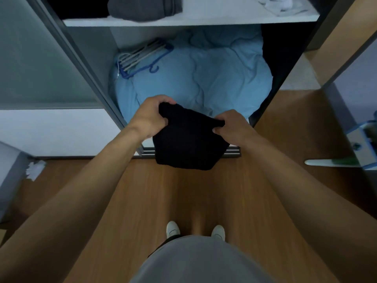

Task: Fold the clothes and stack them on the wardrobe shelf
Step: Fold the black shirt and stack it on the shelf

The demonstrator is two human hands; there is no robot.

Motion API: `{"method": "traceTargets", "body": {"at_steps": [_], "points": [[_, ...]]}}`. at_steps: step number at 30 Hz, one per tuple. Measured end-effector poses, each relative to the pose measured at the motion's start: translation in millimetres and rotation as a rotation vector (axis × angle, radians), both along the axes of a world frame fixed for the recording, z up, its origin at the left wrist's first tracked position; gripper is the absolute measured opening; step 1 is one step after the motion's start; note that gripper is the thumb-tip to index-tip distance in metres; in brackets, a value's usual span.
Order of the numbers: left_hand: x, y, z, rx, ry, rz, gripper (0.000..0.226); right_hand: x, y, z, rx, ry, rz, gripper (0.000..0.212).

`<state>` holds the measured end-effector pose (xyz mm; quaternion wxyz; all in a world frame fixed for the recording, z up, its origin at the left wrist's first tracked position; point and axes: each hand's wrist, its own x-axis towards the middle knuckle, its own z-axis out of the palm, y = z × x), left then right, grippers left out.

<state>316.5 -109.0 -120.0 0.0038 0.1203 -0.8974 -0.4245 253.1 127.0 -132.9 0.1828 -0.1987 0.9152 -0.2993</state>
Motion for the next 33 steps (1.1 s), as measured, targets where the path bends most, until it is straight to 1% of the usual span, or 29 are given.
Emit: {"method": "traceTargets", "body": {"at_steps": [2, 4, 5, 8, 10, 12, 13, 14, 15, 16, 17, 19, 20, 21, 22, 23, 24, 25, 27, 29, 30, 32, 33], "points": [[1.6, 0.5, -0.7, -0.147, 0.038, -0.002, 0.051, -2.9, 0.2, 3.8, 0.026, 0.008, 0.023, 0.014], [2.2, -0.4, -1.5, -0.245, 0.079, 0.009, 0.048, -6.9, -1.5, 8.0, 0.039, 0.033, 0.049, 0.009], [1.9, -1.7, -1.6, -0.3, 0.105, 0.003, 0.047, -9.2, -3.0, 10.2, 0.053, 0.064, 0.06, 0.012], [-2.4, -10.4, 0.9, -0.465, 0.17, -0.051, 0.04, -15.6, -4.5, 18.1, 0.087, 0.189, 0.079, 0.034], [-4.8, -18.3, 2.8, -0.499, 0.189, -0.046, 0.033, -17.5, -2.5, 24.8, 0.01, 0.219, 0.142, 0.033], [-6.2, -26.1, 1.8, -0.479, 0.214, -0.028, 0.029, -19.0, 0.7, 29.7, -0.085, 0.122, 0.172, 0.028], [-6.4, -29.7, 1.0, -0.447, 0.23, -0.025, 0.028, -18.9, 1.9, 32.0, -0.136, 0.057, 0.153, 0.031], [-6.6, -32.9, 1.0, -0.382, 0.241, -0.028, 0.025, -19.5, 3.5, 34.0, -0.184, 0.009, 0.125, 0.036], [-7.0, -35.6, 1.5, -0.266, 0.241, -0.03, 0.022, -19.6, 5.1, 35.8, -0.234, -0.026, 0.091, 0.041], [-6.8, -37.7, 2.7, -0.092, 0.235, -0.022, 0.02, -18.9, 6.4, 37.8, -0.304, -0.067, 0.054, 0.043], [-5.6, -38.6, 4.5, 0.137, 0.227, -0.008, 0.018, -17.4, 7.3, 39.7, -0.393, -0.126, 0.015, 0.042], [0.4, -37.4, 6.7, 0.642, 0.257, 0.036, 0.02, -15.0, 8.4, 42.3, -0.604, -0.293, -0.059, 0.028], [3.8, -35.7, 3.0, 0.844, 0.278, 0.052, 0.022, -13.7, 8.4, 43.1, -0.7, -0.384, -0.077, 0.019], [7.2, -32.4, -4.8, 1.006, 0.268, 0.054, 0.027, -12.4, 8.5, 42.7, -0.779, -0.463, -0.088, 0.015], [11.9, -26.8, -15.4, 1.113, 0.211, 0.049, 0.035, -10.3, 8.6, 41.7, -0.837, -0.528, -0.096, 0.015], [17.5, -19.0, -26.9, 1.152, 0.11, 0.041, 0.045, -8.3, 9.0, 39.3, -0.871, -0.577, -0.102, 0.018], [23.6, -9.7, -38.2, 1.136, -0.008, 0.021, 0.051, -5.7, 10.3, 36.3, -0.885, -0.617, -0.112, 0.021], [29.0, -0.1, -48.7, 1.103, -0.113, -0.013, 0.052, -3.3, 12.9, 32.6, -0.885, -0.651, -0.125, 0.026], [35.5, 14.8, -63.0, 1.055, -0.23, -0.062, 0.042, 0.5, 19.0, 27.1, -0.86, -0.715, -0.151, 0.036], [37.1, 23.5, -62.5, 1.056, -0.246, -0.054, 0.023, 0.9, 25.8, 24.8, -0.838, -0.766, -0.165, 0.043], [36.8, 25.3, -60.2, 1.063, -0.233, -0.042, 0.019, -0.9, 28.7, 24.2, -0.839, -0.788, -0.179, 0.044], [35.0, 26.6, -57.3, 1.097, -0.201, 0.007, 0.017, -4.4, 36.1, 18.3, -0.911, -0.84, -0.263, 0.044], [34.5, 26.9, -55.2, 1.113, -0.19, 0.044, 0.021, -4.6, 40.8, 12.8, -1.014, -0.888, -0.315, 0.047]]}}
